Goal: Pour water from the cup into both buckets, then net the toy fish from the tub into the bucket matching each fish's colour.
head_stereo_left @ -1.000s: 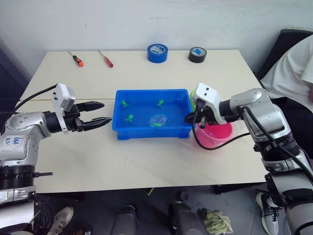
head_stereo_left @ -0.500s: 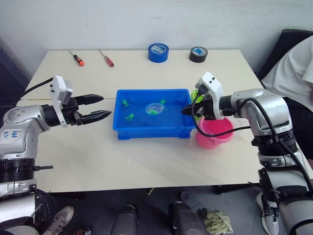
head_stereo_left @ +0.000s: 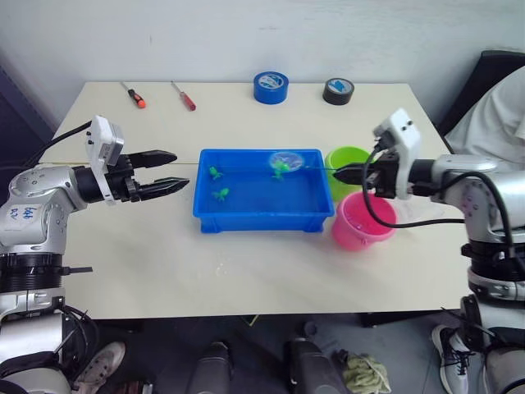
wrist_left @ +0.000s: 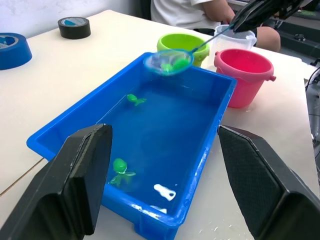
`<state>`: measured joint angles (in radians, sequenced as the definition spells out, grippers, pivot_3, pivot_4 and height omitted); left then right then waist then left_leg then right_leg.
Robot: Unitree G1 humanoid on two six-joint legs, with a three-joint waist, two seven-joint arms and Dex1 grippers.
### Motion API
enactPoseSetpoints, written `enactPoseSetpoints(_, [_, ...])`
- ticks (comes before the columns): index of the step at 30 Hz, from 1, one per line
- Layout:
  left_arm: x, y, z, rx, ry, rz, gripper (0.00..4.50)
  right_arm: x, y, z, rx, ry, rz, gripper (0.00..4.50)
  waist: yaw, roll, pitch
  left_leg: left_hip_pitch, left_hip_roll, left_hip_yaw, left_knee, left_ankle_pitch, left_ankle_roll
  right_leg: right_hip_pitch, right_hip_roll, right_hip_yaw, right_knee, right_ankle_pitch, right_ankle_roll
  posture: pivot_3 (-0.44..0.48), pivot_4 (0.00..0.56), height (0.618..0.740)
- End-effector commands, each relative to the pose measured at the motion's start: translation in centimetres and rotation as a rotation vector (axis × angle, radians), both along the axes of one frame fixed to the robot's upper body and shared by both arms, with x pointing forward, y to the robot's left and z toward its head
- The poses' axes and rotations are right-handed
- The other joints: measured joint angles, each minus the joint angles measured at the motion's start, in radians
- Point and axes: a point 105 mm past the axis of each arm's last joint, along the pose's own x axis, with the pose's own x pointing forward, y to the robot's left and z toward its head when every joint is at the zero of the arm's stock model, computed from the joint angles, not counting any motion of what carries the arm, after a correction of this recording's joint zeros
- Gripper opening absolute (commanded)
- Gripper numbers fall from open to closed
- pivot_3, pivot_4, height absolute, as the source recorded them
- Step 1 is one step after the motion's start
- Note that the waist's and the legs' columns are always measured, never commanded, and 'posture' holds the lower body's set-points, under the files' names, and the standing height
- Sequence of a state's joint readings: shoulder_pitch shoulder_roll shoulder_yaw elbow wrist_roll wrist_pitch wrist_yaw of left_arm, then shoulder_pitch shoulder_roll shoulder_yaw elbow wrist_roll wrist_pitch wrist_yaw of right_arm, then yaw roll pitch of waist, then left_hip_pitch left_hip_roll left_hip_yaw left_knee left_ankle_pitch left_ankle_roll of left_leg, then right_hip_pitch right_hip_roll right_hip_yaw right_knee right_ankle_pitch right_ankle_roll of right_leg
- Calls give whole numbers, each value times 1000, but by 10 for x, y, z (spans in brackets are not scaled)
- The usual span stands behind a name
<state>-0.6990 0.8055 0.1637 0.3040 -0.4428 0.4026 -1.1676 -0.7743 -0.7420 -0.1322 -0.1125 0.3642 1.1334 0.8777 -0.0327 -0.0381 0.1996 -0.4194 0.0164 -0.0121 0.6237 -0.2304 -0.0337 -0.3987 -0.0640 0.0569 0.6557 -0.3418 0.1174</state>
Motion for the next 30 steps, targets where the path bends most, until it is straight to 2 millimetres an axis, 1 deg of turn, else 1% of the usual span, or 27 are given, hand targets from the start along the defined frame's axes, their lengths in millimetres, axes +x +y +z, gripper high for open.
enactPoseSetpoints(1, [3, -2, 9, 14, -37, -21, 3686, -1, -22, 20, 4, -89, -74, 0, 1, 0, 0, 0, 0, 0, 0, 0, 0, 0, 0, 0, 0, 0, 0, 0, 150, 734])
enactPoseSetpoints(3, [6, -5, 11, 11, -41, -34, 3686, -1, -38, 23, -5, -103, -129, 0, 2, 0, 0, 0, 0, 0, 0, 0, 0, 0, 1, 0, 0, 0, 0, 0, 150, 734])
enactPoseSetpoints(7, [9, -6, 12, 13, -44, -42, 3686, -3, -60, 23, -37, -118, -200, 0, 4, 0, 0, -1, -1, 2, 1, 0, 0, 0, 1, 0, 0, 0, 0, 0, 150, 734])
enactPoseSetpoints(10, [13, -8, 12, 14, -44, -48, 3686, -1, -73, 20, -97, -141, -249, 0, 3, 0, 0, -1, -1, 5, 1, 0, 0, 0, 1, 0, 0, 0, 0, 0, 150, 734])
enactPoseSetpoints(12, [16, -10, 13, 15, -45, -55, 3686, -1, -78, 16, -146, -158, -266, 0, 3, 0, 0, -1, -1, 8, 2, 0, 0, 0, 2, 0, 0, 0, 0, 0, 150, 734])
enactPoseSetpoints(15, [19, -11, 14, 18, -48, -61, 3686, -1, -81, 11, -201, -177, -276, 0, 2, 0, 0, -1, -1, 9, 2, 0, 0, 0, 2, 0, 0, 0, 0, 0, 150, 734])
enactPoseSetpoints(18, [23, -14, 15, 21, -60, -68, 3686, -3, -85, 5, -301, -217, -281, 0, 4, 0, 0, -1, -1, 9, 3, 0, 0, 0, 2, 0, 0, 0, 0, 0, 150, 734])
enactPoseSetpoints(21, [26, -16, 16, 23, -71, -70, 3686, -5, -85, 4, -407, -273, -272, 0, 3, 0, 0, -2, -2, 9, 4, 0, 0, 0, 2, 0, 1, 0, 1, 0, 150, 734])
enactPoseSetpoints(23, [28, -18, 15, 22, -74, -74, 3686, -6, -84, 5, -451, -303, -269, 0, 2, 0, 0, -2, -1, 10, 4, 0, 0, 0, 2, 1, 1, 0, 1, 0, 150, 734])
enactPoseSetpoints(30, [31, -23, 14, 16, -77, -93, 3686, -6, -74, 3, -702, -456, -222, 0, 3, 0, 0, -2, -1, 9, 5, 0, 0, 0, 3, 1, 1, 0, 1, 0, 150, 734])
